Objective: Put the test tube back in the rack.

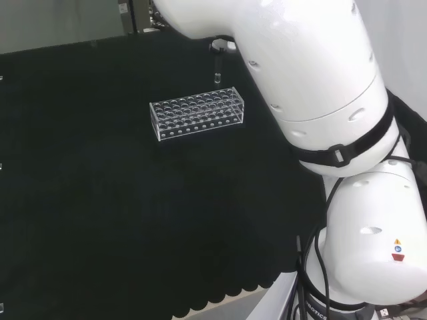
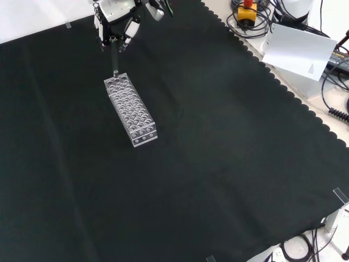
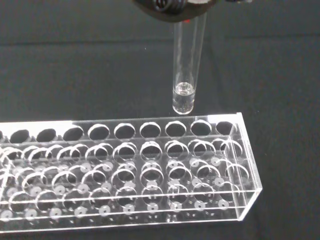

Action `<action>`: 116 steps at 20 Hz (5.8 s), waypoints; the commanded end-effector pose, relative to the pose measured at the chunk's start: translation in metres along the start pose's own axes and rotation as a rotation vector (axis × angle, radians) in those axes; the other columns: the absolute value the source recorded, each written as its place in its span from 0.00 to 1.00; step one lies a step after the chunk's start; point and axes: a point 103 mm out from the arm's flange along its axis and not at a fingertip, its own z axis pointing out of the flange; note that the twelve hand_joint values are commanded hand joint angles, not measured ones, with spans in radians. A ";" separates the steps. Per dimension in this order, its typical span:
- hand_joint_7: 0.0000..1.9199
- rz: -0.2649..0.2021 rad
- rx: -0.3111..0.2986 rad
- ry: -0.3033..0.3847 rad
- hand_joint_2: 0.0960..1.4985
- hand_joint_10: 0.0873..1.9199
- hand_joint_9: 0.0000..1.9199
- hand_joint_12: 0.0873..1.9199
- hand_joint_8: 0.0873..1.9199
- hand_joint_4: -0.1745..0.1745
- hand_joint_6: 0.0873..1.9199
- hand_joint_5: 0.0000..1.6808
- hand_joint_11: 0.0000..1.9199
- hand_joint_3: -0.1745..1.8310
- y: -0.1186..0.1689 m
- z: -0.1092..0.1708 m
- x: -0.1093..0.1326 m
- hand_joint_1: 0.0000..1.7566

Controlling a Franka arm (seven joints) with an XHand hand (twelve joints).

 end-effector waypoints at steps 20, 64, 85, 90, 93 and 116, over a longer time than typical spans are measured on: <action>0.88 0.007 0.048 -0.021 0.65 0.40 0.61 0.57 0.25 0.00 0.26 0.68 0.53 0.09 0.021 0.027 -0.003 0.80; 0.90 0.027 0.206 -0.028 0.65 0.40 0.61 0.58 0.23 0.00 0.26 0.68 0.50 0.09 0.042 0.021 -0.010 0.80; 0.90 0.008 0.210 -0.002 0.65 0.40 0.61 0.58 0.23 0.00 0.25 0.68 0.50 0.09 0.047 0.026 -0.002 0.80; 0.90 0.007 0.211 -0.014 0.65 0.40 0.61 0.59 0.23 0.00 0.25 0.68 0.50 0.09 0.048 0.027 -0.005 0.80; 0.90 0.009 0.205 -0.021 0.65 0.40 0.61 0.59 0.23 0.00 0.25 0.68 0.50 0.09 0.049 0.024 -0.008 0.80; 0.90 0.009 0.219 -0.011 0.65 0.40 0.61 0.59 0.22 0.00 0.25 0.68 0.50 0.09 0.047 0.033 -0.005 0.80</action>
